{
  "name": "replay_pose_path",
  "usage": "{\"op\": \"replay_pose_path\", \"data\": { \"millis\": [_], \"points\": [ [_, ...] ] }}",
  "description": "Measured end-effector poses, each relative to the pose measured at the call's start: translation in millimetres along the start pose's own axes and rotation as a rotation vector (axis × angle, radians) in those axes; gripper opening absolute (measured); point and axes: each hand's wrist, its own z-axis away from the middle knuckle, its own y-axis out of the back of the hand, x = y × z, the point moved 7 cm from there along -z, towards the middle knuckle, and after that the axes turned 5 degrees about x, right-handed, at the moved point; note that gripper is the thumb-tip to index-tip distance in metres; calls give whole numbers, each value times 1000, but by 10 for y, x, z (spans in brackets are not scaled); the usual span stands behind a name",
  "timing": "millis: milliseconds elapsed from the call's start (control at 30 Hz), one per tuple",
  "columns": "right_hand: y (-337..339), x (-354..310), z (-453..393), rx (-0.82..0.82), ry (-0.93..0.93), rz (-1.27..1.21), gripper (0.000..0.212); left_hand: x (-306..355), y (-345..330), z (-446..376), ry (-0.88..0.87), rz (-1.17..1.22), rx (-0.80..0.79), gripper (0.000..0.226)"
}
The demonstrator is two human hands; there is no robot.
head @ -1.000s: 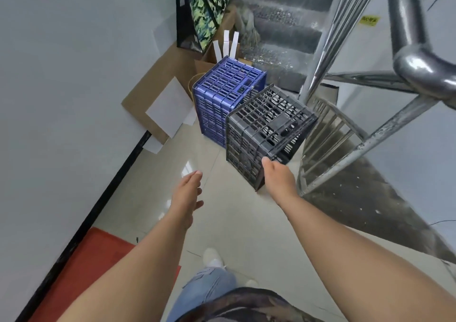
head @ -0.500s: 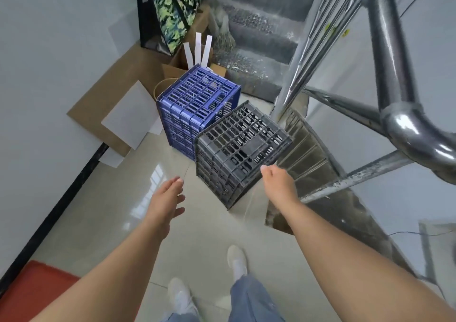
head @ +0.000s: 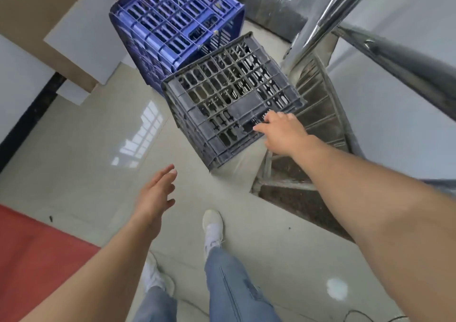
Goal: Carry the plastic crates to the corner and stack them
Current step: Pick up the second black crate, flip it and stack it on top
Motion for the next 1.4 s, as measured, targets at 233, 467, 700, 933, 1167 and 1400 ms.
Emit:
{"op": "replay_pose_path", "data": {
  "millis": [233, 467, 700, 933, 1167, 1400],
  "points": [
    [-283, 21, -485, -80, 194, 108, 55, -250, 144, -385, 36, 45, 98, 34],
    [-591, 17, -739, -174, 175, 132, 52, -368, 34, -585, 82, 82, 97, 41],
    [-547, -213, -657, -169, 223, 31, 44, -252, 30, -496, 92, 132, 105, 40],
    [-567, -983, -330, -237, 172, -274, 59, -283, 591, -264, 57, 156, 171, 44],
    [-508, -1966, -30, -176, 60, -463, 60, -663, 1628, -13, 59, 228, 236, 38],
    [-415, -3022, 115, -71, 5, -534, 58, -1159, 2840, 168, 60, 269, 287, 36]
  ]
}}
